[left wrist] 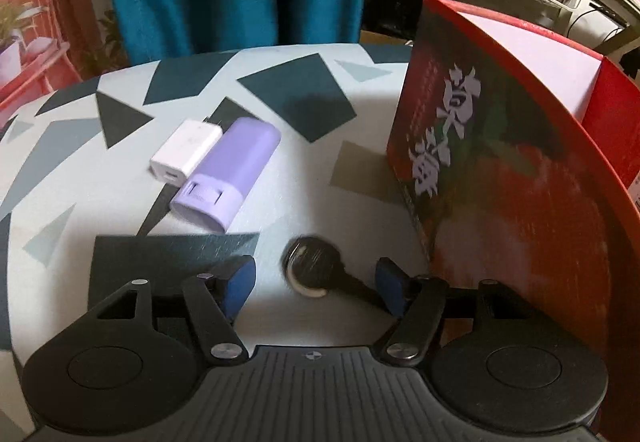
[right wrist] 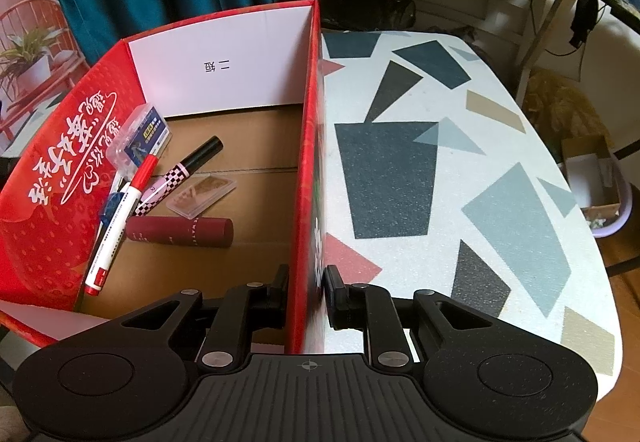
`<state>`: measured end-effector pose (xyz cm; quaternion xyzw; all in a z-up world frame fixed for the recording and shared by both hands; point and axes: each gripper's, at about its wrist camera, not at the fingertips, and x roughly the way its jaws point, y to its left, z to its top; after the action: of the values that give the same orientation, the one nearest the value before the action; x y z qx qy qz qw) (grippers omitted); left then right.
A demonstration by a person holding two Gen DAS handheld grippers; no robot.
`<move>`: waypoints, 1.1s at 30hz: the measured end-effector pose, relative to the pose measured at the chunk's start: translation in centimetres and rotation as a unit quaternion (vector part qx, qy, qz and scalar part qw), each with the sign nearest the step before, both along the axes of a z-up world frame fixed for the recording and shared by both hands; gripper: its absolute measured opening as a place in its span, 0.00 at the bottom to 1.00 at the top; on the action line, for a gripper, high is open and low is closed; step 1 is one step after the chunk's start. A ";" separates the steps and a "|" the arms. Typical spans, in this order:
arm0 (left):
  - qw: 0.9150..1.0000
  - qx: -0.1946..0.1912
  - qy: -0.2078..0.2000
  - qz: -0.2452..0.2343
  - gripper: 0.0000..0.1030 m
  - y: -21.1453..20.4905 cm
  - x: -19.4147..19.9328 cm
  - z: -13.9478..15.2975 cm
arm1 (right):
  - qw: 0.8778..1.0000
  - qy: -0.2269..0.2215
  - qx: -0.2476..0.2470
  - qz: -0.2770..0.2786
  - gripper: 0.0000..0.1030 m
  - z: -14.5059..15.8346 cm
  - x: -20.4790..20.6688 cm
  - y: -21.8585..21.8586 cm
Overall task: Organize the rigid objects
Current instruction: 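Return the left tool to the black key and close on its blade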
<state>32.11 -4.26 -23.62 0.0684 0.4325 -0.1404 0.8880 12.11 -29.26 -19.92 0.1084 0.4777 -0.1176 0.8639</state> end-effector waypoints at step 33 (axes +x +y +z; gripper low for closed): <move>0.999 0.007 -0.041 -0.035 0.31 -0.3 -0.7 -0.4 | 1.000 0.002 0.001 0.002 0.18 0.0 0.0 0.0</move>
<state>31.45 -4.56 -24.02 0.0957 0.3938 -0.1651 0.8992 12.07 -29.22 -19.94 0.1084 0.4801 -0.1158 0.8628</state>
